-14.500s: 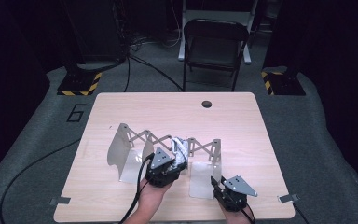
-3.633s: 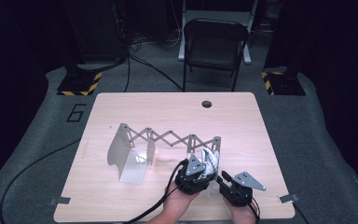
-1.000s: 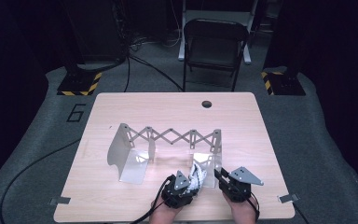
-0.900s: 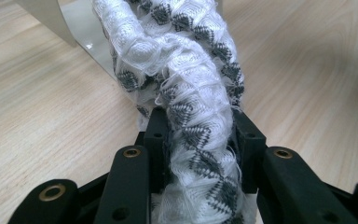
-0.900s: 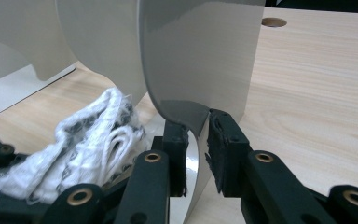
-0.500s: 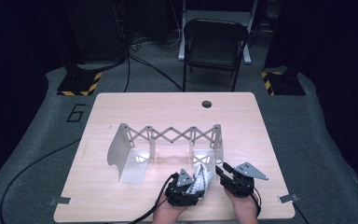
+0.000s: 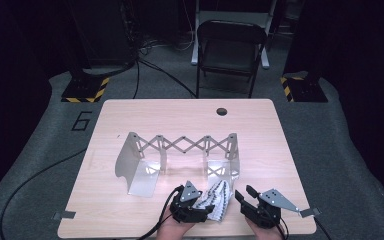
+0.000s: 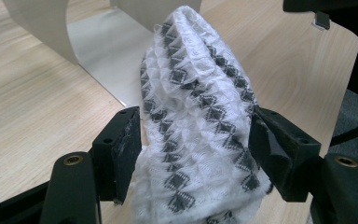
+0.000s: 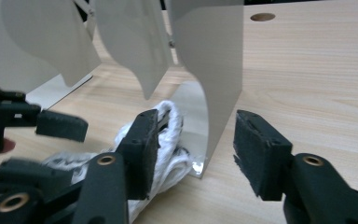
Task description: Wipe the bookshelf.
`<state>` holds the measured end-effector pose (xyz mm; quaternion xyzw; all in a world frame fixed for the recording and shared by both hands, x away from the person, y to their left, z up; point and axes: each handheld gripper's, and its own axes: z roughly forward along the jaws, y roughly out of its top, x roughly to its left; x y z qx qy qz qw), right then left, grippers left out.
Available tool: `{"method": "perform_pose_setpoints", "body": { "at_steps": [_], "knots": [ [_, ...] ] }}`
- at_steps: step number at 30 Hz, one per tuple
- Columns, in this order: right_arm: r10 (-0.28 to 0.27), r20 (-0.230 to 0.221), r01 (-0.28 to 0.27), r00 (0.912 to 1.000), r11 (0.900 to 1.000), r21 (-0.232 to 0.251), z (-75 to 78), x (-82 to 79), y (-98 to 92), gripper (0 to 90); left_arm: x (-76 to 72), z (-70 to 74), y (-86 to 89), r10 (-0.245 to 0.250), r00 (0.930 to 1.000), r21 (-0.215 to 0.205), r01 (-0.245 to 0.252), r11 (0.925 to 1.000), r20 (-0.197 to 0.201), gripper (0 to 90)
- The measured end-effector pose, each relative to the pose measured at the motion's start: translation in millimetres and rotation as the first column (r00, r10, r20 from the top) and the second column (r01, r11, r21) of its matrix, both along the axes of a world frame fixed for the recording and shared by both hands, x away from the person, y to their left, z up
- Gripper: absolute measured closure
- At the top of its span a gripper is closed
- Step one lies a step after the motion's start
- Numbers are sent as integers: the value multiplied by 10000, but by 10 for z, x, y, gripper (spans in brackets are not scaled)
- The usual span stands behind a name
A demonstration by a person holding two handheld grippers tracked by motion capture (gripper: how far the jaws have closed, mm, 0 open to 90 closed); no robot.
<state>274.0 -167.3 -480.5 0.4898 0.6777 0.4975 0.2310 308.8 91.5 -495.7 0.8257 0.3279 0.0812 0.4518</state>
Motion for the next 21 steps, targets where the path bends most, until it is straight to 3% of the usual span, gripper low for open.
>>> {"method": "perform_pose_setpoints", "body": {
  "at_steps": [5, 10, 14, 15, 20, 21],
  "knots": [
    [525, 154, -521, 9985, 9983, -265, -8, -41, 170, 560, 13, 26, 78, 161, 9999, -102, -161, 9998, -38, 356],
    [1103, 353, -1078, 9933, 9920, -661, 8, -60, 385, 488, 22, 57, 144, 328, 9995, -260, -328, 9991, -11, 359],
    [1897, 480, -1843, 9807, 9778, -999, 10, -53, 531, 552, 18, 77, 204, 469, 9989, -282, -469, 9985, 7, 359],
    [2164, 270, -2113, 9759, 9687, -1300, -34, -37, 585, 583, 21, 74, 219, 509, 9987, -291, -508, 9983, 34, 359],
    [2260, -220, -2266, 9739, 9614, -1559, -165, 3, 595, 594, 31, 58, 302, 653, 9978, -266, -656, 9975, -96, 360],
    [2100, -404, -2137, 9769, 9652, -1508, -198, 18, 580, 595, 34, 57, 320, 629, 9980, -211, -630, 9978, -70, 360]
  ]
}}
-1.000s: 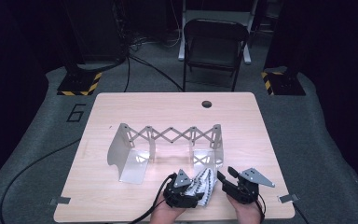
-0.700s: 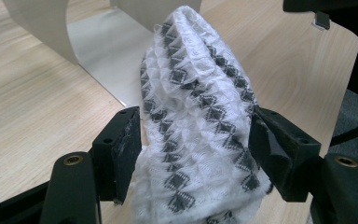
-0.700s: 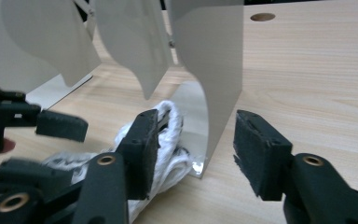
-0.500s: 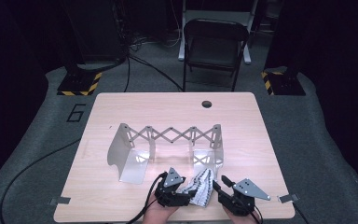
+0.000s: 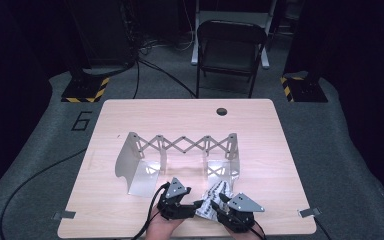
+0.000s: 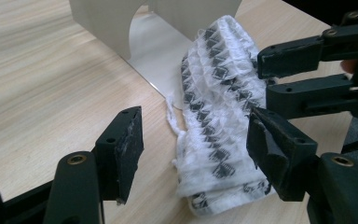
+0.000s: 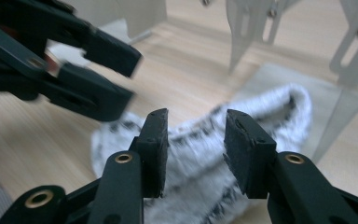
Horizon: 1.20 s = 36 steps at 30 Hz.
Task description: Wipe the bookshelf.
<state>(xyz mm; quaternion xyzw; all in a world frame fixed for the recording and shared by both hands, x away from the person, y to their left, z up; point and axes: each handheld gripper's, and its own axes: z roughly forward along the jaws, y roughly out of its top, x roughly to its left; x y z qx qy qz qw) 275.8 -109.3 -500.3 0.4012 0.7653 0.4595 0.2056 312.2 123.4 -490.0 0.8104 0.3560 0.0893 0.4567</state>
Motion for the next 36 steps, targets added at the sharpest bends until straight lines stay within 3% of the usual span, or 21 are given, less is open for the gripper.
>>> {"method": "perform_pose_setpoints", "body": {
  "at_steps": [1, 5, 13, 20, 22, 27, 34, 36],
  "knots": [
    [-250, -316, 248, 9992, 9997, -68, -59, 36, -51, 599, -3, -3, 9, 66, 10000, -70, -66, 10000, -40, 360],
    [-629, -616, 619, 9961, 9979, -189, -112, 52, -123, 607, -5, -6, 66, 101, 9999, -71, -101, 9999, -40, 360],
    [-921, -952, 871, 9912, 9946, -557, -149, 36, -195, 584, -41, -1, 202, 347, 9994, -222, -348, 9991, -53, 360],
    [-748, -162, 750, 9971, 9971, 121, 15, -21, -100, 419, -47, 23, 316, 536, 9985, -210, -534, 9984, 104, 360],
    [-549, -131, 549, 9984, 9985, -40, 15, 5, -52, 386, -52, 21, 334, 585, 9983, -297, -583, 9979, 44, 360],
    [-352, -1038, 303, 9940, 9984, -485, -112, 110, -24, 329, -65, 7, 356, 629, 9980, -332, -627, 9975, 44, 359],
    [-147, -1722, 41, 9849, 9981, -613, -201, 152, -41, 315, -76, -20, 387, 779, 9970, -381, -777, 9962, 21, 358],
    [-95, -1639, -23, 9864, 9974, -716, -208, 144, -45, 318, -81, -16, 403, 787, 9969, -423, -787, 9960, -10, 358]
  ]
}}
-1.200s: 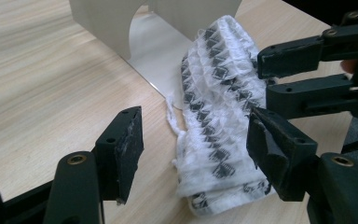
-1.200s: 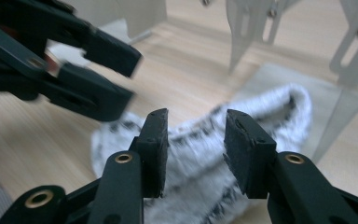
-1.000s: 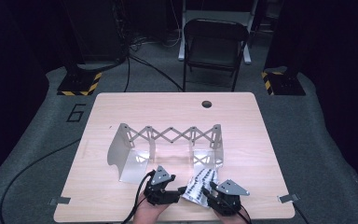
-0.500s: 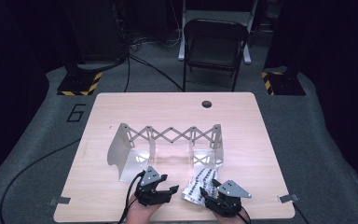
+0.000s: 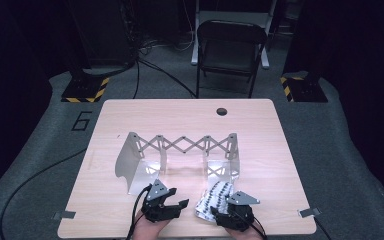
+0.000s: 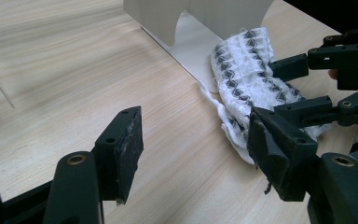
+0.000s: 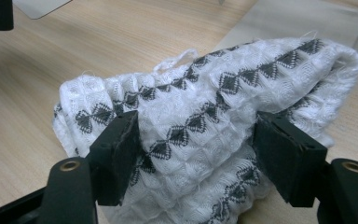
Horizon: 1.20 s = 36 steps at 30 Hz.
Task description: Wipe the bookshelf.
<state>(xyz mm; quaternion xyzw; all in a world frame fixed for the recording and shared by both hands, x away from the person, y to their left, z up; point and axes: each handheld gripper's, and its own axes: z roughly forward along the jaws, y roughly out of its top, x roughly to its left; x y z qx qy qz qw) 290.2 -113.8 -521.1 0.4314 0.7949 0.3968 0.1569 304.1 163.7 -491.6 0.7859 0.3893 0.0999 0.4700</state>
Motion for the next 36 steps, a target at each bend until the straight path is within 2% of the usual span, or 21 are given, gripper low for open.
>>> {"method": "perform_pose_setpoints", "body": {
  "at_steps": [3, 4, 6, 8, 11, 12, 13, 15, 18, 21, 23, 24, 25, 27, 29, 30, 31, 33, 36],
  "knots": [
    [4, 127, -1, 9999, 9997, -242, -16, -10, 18, 340, -3, 1, 27, 61, 10000, 12, -61, 10000, 39, 358],
    [-11, 171, 16, 9999, 9997, -261, -25, -20, 30, 351, -10, -4, 26, 170, 9998, -121, -171, 9998, -31, 358],
    [99, 353, -85, 9993, 9992, -393, -40, -29, 46, 393, -2, -11, 46, 146, 9999, -44, -146, 9999, 15, 358],
    [276, 372, -260, 9989, 9987, -435, -39, -33, 42, 450, -7, -17, 47, 238, 9997, -155, -239, 9996, -67, 358],
    [400, 468, -388, 9981, 9989, -253, -54, -44, 44, 550, -15, -19, 46, 268, 9996, -182, -269, 9995, -77, 358],
    [500, 431, -490, 9978, 9985, -228, -50, -48, 40, 592, -22, -19, 43, 272, 9996, -196, -272, 9994, -51, 358],
    [555, 394, -546, 9977, 9982, -238, -45, -52, 41, 621, -20, -16, 54, 162, 9998, -26, -162, 9999, 136, 358],
    [682, 496, -666, 9964, 9972, -336, -37, -58, 45, 669, -48, -14, 45, 297, 9995, -139, -296, 9995, 83, 361],
    [670, 397, -654, 9970, 9971, -401, -1, -80, 39, 694, -37, -8, 66, 218, 9995, -9, -217, 9998, 231, 362],
    [651, 296, -644, 9974, 9977, -228, 42, -99, -20, 695, -33, -3, 74, 241, 9995, -21, -240, 9997, 216, 362],
    [544, 372, -537, 9978, 9984, -194, 72, -105, -89, 695, -33, 0, 67, 302, 9994, -118, -300, 9995, 147, 362],
    [364, 323, -360, 9988, 9993, -114, 91, -109, -124, 695, -23, 8, 79, 188, 9995, 12, -188, 9998, 245, 364],
    [199, 333, -198, 9992, 9998, -21, 112, -109, -161, 695, -31, 12, 71, 314, 9994, -126, -313, 9994, 136, 364],
    [16, 401, -19, 9992, 10000, 66, 158, -114, -244, 696, -21, 27, 86, 184, 9996, -84, -183, 9998, 212, 365],
    [-139, 485, 135, 9987, 9999, 78, 205, -131, -326, 698, -20, 34, 87, 273, 9995, -192, -269, 9995, 187, 366],
    [-174, 535, 173, 9984, 9998, 21, 224, -141, -373, 699, -12, 42, 94, 233, 9996, -190, -229, 9996, 186, 365],
    [-291, 554, 288, 9980, 9996, 50, 237, -157, -415, 700, 0, 42, 99, 250, 9991, -114, -246, 9996, 350, 365],
    [-520, 661, 521, 9965, 9986, -1, 248, -184, -519, 701, 0, 51, 98, 259, 9995, -269, -254, 9993, 197, 365],
    [-995, 605, 986, 9932, 9950, 184, 254, -200, -685, 701, 0, 58, 93, 356, 9991, -380, -347, 9987, 238, 364]
  ]
}}
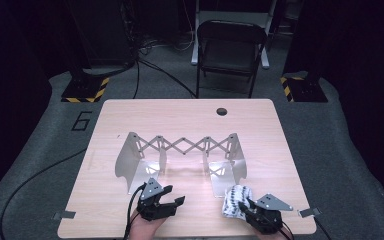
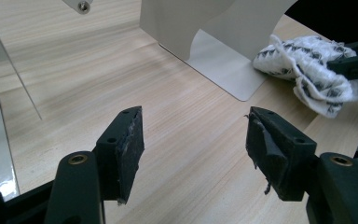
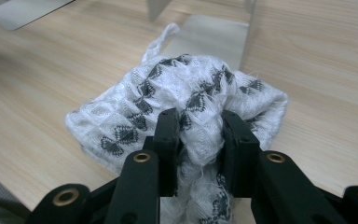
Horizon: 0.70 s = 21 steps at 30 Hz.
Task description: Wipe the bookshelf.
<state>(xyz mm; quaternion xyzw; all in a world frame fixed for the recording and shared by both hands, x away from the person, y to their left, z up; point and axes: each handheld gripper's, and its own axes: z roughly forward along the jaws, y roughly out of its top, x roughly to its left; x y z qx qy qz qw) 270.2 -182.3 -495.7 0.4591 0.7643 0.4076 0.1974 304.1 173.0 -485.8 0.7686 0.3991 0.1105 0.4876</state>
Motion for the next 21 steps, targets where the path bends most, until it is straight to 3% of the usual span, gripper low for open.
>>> {"method": "perform_pose_setpoints", "body": {
  "at_steps": [4, 6, 9, 11, 14, 20, 21],
  "knots": [
    [-398, 173, 397, 9991, 9992, 70, 33, -16, -152, 701, 13, 10, 28, -116, 9999, 149, 115, 9998, 54, 363],
    [-551, 301, 552, 9980, 9985, -26, 47, -28, -220, 702, 9, 10, 27, 17, 10000, 9, -17, 10000, -87, 362],
    [-1028, 338, 1024, 9941, 9946, 138, 58, -25, -334, 701, 21, 15, 49, 64, 10000, 86, -64, 9999, 5, 362],
    [-1394, 438, 1393, 9893, 9902, 52, 69, -10, -406, 701, 14, 25, 62, 19, 9999, 32, -19, 10000, -159, 363],
    [-1891, 590, 1884, 9802, 9819, 177, 101, 37, -519, 698, 19, 21, 71, 135, 9999, 5, -135, 9999, -49, 363],
    [-2926, 792, 2938, 9530, 9559, -42, 93, 152, -765, 688, 28, 19, 90, 69, 10000, 136, -70, 9999, 64, 362],
    [-3086, 802, 3099, 9478, 9508, -40, 66, 167, -800, 684, 19, 14, 83, 179, 9998, 8, -179, 9998, -72, 363]
  ]
}}
